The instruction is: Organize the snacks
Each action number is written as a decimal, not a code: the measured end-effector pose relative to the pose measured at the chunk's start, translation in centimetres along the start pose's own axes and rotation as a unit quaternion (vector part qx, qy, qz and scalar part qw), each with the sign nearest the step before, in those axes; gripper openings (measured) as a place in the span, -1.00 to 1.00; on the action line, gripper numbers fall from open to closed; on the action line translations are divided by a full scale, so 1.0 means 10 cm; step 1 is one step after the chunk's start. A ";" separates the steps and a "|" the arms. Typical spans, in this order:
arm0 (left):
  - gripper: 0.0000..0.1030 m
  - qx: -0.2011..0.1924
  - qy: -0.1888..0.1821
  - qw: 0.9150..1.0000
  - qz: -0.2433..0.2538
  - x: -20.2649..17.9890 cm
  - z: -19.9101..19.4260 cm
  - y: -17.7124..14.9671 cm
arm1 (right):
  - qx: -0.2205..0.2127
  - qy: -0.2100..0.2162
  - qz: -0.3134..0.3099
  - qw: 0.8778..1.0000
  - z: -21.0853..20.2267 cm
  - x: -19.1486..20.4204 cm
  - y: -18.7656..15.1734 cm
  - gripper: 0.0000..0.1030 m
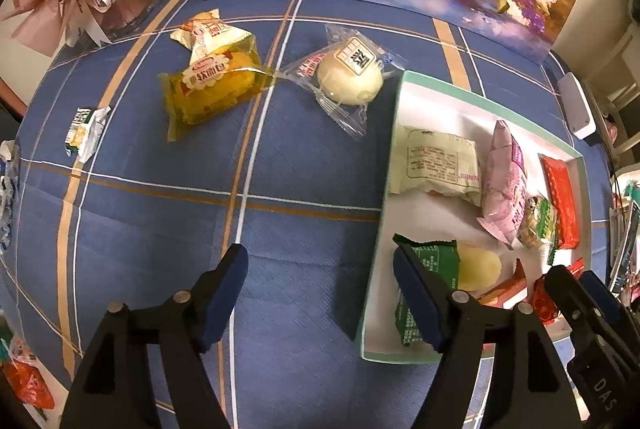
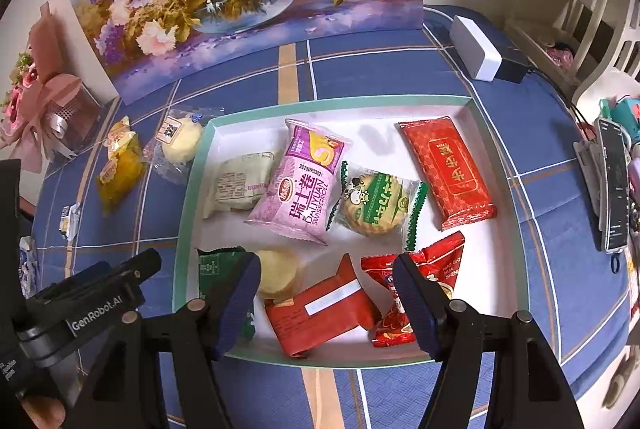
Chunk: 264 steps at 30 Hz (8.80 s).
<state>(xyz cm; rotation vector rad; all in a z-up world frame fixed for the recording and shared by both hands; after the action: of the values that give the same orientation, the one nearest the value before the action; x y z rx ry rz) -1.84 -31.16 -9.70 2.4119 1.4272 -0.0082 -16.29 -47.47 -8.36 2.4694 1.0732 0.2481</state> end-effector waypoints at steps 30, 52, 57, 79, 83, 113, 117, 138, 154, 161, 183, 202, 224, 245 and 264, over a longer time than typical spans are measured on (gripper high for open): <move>0.98 -0.057 0.042 0.995 -0.075 0.48 -0.23 0.17 | -0.017 0.029 -0.013 0.999 -0.03 0.24 0.02 1.00; 0.98 -0.127 0.052 0.983 -0.121 1.52 -0.49 0.41 | -0.027 0.069 -0.056 0.996 0.06 0.98 -0.01 1.00; 0.98 -0.138 0.030 0.982 -0.125 1.57 -0.50 0.45 | -0.030 0.072 -0.077 0.994 0.10 1.17 0.00 1.00; 0.98 -0.104 0.001 0.985 -0.137 2.21 -0.25 0.60 | -0.030 0.095 -0.150 0.984 0.21 1.93 0.19 1.00; 0.98 -0.105 0.023 0.988 -0.107 2.43 -0.30 0.72 | -0.030 0.114 -0.160 0.980 0.18 2.16 0.36 1.00; 0.75 0.026 -0.017 0.997 -0.077 2.95 0.56 1.02 | 0.089 0.083 -0.275 0.954 1.24 3.25 0.70 1.00; 0.63 0.019 -0.005 0.997 -0.070 2.95 0.57 1.03 | 0.090 0.085 -0.278 0.953 1.30 3.30 0.69 1.00; 0.13 -0.004 -0.039 0.989 -0.140 2.95 0.25 0.79 | 0.078 0.141 -0.243 0.956 0.82 3.22 0.51 0.61; 0.14 -0.035 -0.075 0.990 -0.118 1.97 -0.36 0.62 | 0.013 0.118 -0.165 0.979 0.07 2.40 0.32 0.61; 0.14 -0.040 -0.092 0.990 -0.095 1.41 -0.42 0.56 | 0.009 0.105 -0.095 0.990 0.07 1.85 0.26 0.61; 0.14 -0.019 -0.101 0.995 0.005 -0.22 -0.29 0.54 | 0.000 0.025 0.077 0.997 0.19 -0.04 0.61 0.61; 0.14 -0.022 -0.100 0.994 0.037 -0.89 0.27 0.62 | 0.008 0.013 0.126 0.992 0.55 -0.59 0.76 0.61; 0.14 -0.038 -0.121 0.991 0.031 -1.05 0.58 0.91 | 0.023 -0.014 0.117 0.993 0.88 -0.62 0.90 0.61; 0.27 -0.017 -0.121 0.992 0.014 -0.97 0.53 0.85 | 0.042 -0.028 0.105 0.993 0.97 -0.58 0.87 0.68; 0.61 -0.034 -0.107 0.994 0.011 -0.88 0.34 0.92 | 0.031 -0.039 0.091 0.995 0.82 -0.58 0.92 1.00</move>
<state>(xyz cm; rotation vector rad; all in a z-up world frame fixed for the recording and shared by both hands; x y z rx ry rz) 2.22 -43.73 -8.79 2.2920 1.2837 -0.2037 -11.55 -59.88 -11.43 2.6121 0.8353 0.1746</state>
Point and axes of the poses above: each gripper's, at about its wrist camera, not at the fingertips, and z roughly the way its jaws point, x to its left, y to its top, the point moved 7 cm from there along z, roughly the way its jaws point, and after that the axes turned 7 degrees about -y, right-handed, at the moved point
